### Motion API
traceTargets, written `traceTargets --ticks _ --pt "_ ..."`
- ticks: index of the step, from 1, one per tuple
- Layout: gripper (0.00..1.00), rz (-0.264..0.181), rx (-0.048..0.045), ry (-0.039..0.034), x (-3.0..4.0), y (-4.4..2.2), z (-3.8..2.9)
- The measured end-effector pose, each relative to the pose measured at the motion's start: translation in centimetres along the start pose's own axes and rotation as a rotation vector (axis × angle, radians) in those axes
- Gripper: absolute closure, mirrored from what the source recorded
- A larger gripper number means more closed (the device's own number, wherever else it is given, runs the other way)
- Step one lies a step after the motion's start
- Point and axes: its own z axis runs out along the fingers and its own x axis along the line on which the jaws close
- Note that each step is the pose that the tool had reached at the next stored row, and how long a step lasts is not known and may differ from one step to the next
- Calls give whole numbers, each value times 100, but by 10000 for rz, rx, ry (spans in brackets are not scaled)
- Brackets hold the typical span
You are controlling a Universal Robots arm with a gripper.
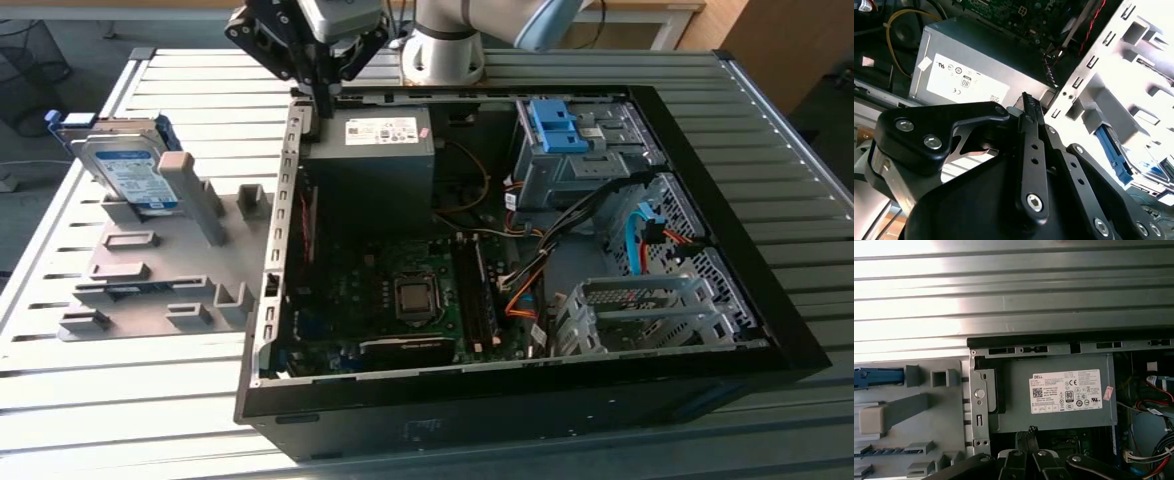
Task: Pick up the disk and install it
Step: 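Reach for the disk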
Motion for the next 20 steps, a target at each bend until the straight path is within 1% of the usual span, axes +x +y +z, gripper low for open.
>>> traceTargets --ticks 9,20 --pt "89 0 0 0 144 -9 6" --pt "89 1 1 1 254 -5 16"
